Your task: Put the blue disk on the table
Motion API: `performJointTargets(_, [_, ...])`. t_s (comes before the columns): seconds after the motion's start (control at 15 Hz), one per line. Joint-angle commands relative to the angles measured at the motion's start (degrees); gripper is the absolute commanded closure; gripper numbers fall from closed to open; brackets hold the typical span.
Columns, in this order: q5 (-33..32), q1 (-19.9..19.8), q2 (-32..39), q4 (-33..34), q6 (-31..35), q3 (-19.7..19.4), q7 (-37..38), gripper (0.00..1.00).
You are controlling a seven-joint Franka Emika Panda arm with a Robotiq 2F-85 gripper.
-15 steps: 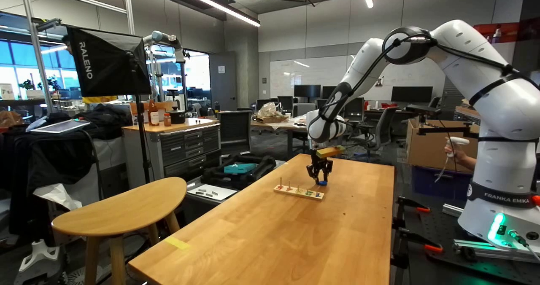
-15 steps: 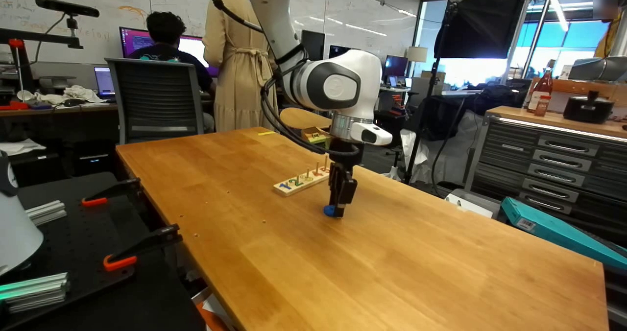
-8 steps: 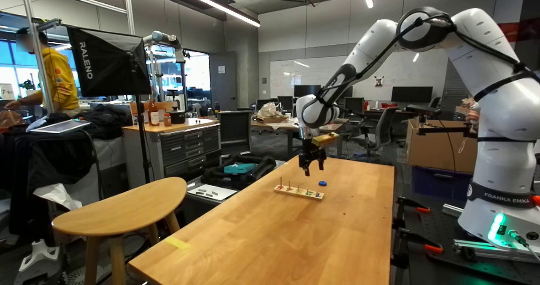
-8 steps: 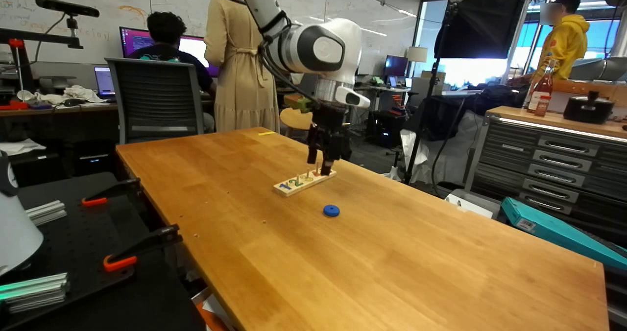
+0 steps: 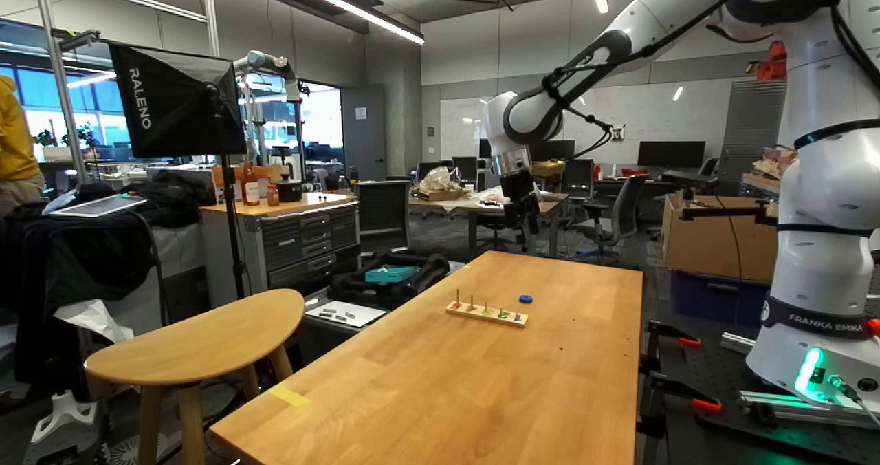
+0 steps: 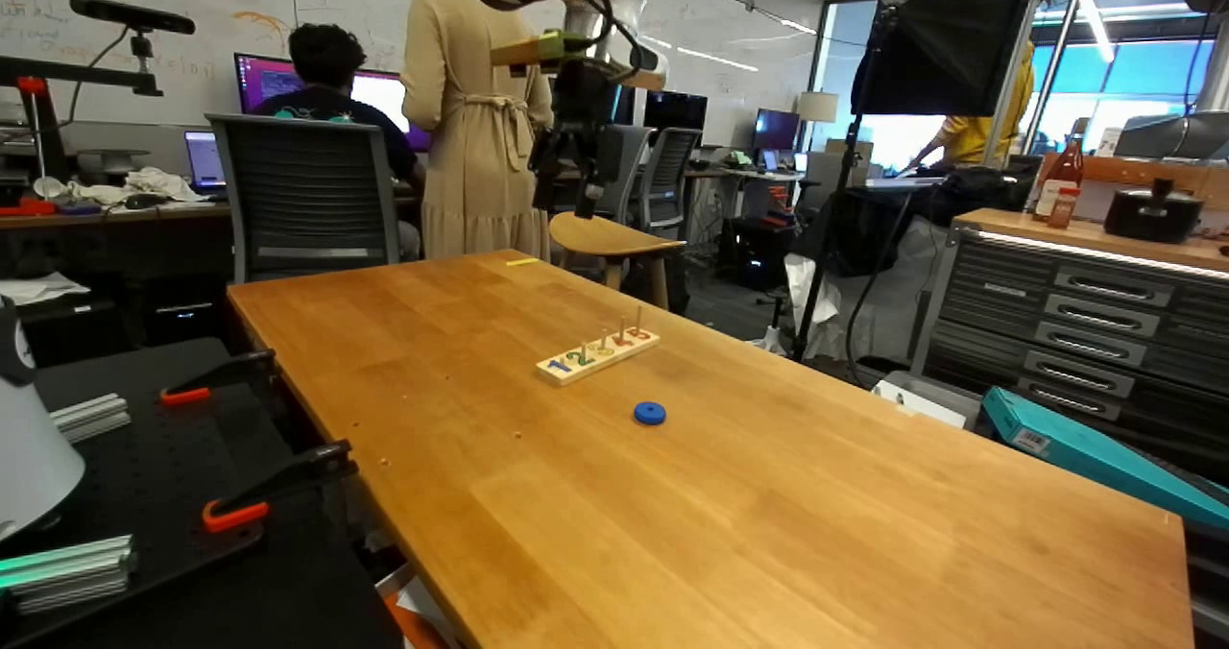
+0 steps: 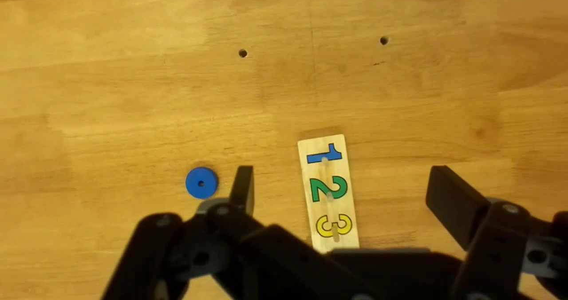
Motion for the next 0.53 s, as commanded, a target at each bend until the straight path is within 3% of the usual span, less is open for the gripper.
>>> performJointTargets(0.0, [-0.71,0.08,-9.77,-5.37,-0.82,1.68,-4.33,0.00])
performJointTargets(0.13, [0.37,-0.02,-13.05,-6.98,0.88,2.20,-6.50,0.00])
performJointTargets(0.2, [0.02,-0.28,-8.28,-3.63,-0.47,2.10,-4.05,0.00])
performJointTargets(0.47, [0.02,-0.28,-8.90,-4.23,-0.49,2.20,-4.18,0.00])
